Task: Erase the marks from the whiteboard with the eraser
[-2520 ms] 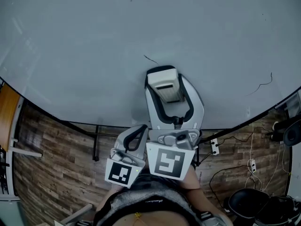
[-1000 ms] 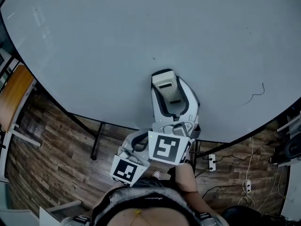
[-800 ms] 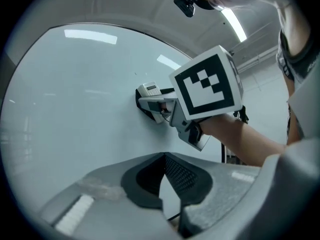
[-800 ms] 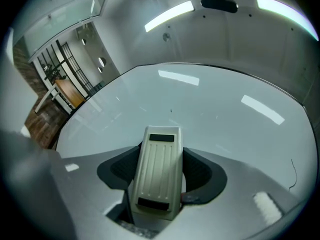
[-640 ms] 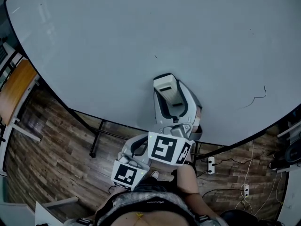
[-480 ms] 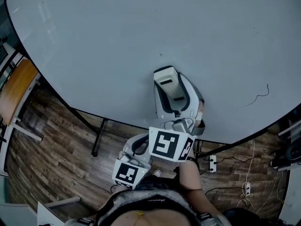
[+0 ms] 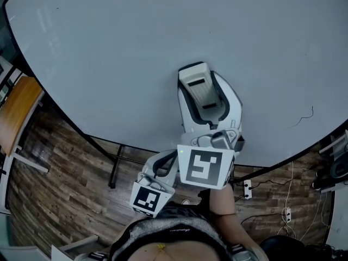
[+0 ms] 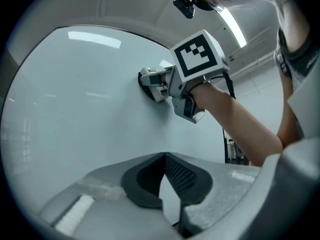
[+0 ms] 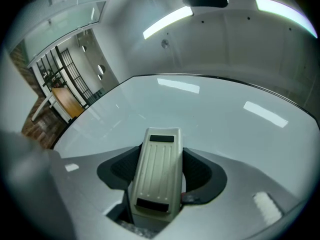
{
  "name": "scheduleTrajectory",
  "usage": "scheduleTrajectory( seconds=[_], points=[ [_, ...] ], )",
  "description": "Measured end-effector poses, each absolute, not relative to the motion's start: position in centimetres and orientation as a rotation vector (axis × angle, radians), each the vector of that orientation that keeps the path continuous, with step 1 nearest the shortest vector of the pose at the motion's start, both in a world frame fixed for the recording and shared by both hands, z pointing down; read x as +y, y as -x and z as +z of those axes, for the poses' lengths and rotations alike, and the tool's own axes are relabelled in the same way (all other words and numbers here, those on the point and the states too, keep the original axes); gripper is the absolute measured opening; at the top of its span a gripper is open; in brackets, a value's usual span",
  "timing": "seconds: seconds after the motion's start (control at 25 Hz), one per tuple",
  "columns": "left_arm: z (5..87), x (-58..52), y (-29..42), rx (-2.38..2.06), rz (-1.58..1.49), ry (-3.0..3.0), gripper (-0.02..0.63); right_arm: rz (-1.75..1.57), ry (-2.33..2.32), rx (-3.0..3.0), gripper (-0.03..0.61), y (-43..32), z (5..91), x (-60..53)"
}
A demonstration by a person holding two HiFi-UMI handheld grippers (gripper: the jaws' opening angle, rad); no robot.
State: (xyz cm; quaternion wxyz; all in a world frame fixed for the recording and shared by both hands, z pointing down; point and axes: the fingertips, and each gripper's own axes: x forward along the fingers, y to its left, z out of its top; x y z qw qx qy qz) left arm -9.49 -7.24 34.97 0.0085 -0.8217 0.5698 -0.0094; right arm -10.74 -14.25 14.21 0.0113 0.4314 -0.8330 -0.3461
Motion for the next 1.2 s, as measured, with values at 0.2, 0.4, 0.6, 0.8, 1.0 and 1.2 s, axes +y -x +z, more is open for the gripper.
scheduleTrajectory(
  seconds=[0.2, 0.4, 0.6, 0.8, 1.0, 1.2],
  points=[
    [35.3, -7.3, 10.9, 1.775, -0.045, 2.589, 0.003, -1.051, -1.361, -2.680, 0.272, 11.4, 12.0, -13.7],
    [36.3, -7.8, 10.6, 1.724, -0.110, 2.608, 0.003, -0.983, -1.374, -2.720, 0.270, 10.7, 13.3, -14.1],
    [36.8, -7.6, 9.4, 1.724, -0.110, 2.658, 0.003, -0.957, -1.406, -2.635, 0.270, 9.8, 16.5, -14.5],
    [37.2, -7.3, 9.0, 1.728, -0.130, 2.660, 0.003, -0.997, -1.426, -2.556, 0.270, 9.3, 19.1, -14.9],
    [37.7, -6.3, 9.6, 1.700, -0.200, 2.581, 0.003, -1.019, -1.431, -2.522, 0.271, 9.1, 21.9, -14.8],
    [38.5, -4.9, 10.6, 1.785, -0.173, 2.581, 0.003, -1.025, -1.461, -2.474, 0.272, 8.9, 25.3, -14.8]
  ],
)
